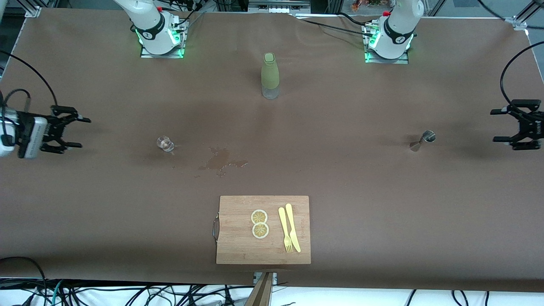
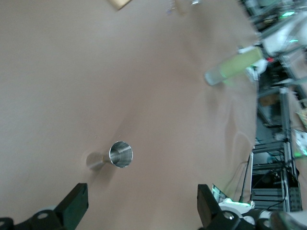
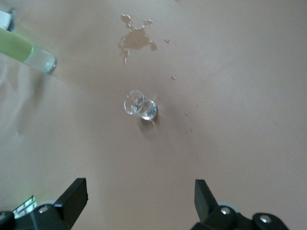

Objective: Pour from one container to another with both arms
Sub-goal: 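Grasp the glass cup with the right gripper while the left gripper grasps the jigger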

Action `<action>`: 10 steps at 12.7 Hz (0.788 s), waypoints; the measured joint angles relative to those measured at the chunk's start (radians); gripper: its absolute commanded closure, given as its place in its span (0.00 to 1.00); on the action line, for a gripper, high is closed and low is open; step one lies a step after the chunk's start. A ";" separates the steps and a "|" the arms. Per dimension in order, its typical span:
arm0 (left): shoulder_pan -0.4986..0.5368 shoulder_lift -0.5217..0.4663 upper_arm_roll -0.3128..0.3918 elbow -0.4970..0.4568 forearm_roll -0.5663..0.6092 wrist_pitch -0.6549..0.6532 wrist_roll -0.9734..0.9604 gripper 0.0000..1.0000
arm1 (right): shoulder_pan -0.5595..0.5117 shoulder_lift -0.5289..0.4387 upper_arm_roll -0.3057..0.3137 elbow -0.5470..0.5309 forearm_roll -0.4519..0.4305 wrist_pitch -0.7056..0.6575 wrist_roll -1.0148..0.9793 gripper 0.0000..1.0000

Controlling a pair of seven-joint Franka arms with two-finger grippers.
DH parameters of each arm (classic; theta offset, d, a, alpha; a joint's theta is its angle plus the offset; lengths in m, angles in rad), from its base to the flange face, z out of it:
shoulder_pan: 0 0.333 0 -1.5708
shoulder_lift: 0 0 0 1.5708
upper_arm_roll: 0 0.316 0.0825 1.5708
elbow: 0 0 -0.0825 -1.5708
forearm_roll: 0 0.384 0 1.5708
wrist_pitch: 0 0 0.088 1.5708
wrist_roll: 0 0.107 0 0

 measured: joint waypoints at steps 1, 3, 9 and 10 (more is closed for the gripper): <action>0.019 0.048 0.005 -0.003 -0.037 -0.013 0.105 0.00 | 0.000 0.030 0.000 -0.015 0.059 0.002 -0.078 0.01; 0.056 0.127 0.006 -0.008 -0.077 -0.029 0.274 0.00 | 0.000 0.094 0.000 -0.047 0.177 0.007 -0.259 0.01; 0.119 0.340 0.007 -0.063 -0.252 -0.066 0.746 0.00 | 0.002 0.275 0.044 -0.066 0.394 -0.010 -0.721 0.01; 0.127 0.376 0.007 -0.064 -0.280 -0.074 0.809 0.00 | 0.003 0.289 0.070 -0.066 0.405 -0.014 -0.769 0.01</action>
